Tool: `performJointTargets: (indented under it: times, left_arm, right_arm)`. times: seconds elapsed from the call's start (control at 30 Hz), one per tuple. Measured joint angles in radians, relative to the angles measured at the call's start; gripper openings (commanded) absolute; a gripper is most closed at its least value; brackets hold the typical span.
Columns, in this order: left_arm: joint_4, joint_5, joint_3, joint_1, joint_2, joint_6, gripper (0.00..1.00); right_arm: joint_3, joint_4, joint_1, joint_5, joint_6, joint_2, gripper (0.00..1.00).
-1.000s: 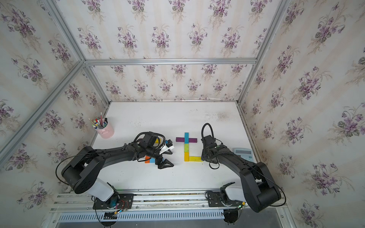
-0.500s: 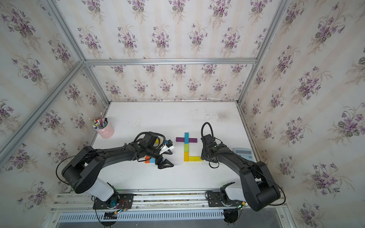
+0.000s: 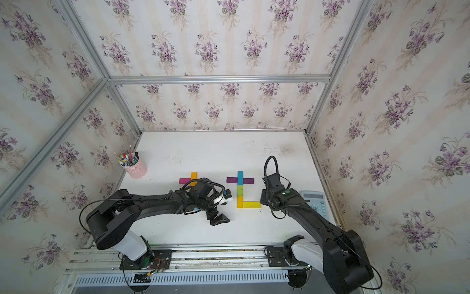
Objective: Assemble the letter t with building blocks
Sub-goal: Adjust the building block at the center of the board.
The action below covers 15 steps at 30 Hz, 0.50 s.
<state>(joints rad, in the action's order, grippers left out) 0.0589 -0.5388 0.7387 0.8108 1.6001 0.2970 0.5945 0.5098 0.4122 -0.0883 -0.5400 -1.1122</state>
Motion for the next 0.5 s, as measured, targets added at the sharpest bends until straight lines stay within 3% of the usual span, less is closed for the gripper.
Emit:
performJointTargets:
  times: [0.23, 0.4, 0.5]
  left_arm:
    - [0.121, 0.209, -0.064, 0.085, -0.138, -0.135, 1.00]
    - [0.190, 0.227, -0.087, 0.084, -0.174, -0.235, 1.00]
    - [0.089, 0.243, 0.018, 0.083, -0.169, -0.280, 1.00]
  right_arm:
    - [0.004, -0.047, 0.000, 0.029, 0.050, 0.006, 0.56]
    - [0.006, -0.080, 0.000, 0.036, 0.072, 0.024, 0.56]
    - [0.014, -0.092, 0.000, 0.037, 0.083, 0.018, 0.56]
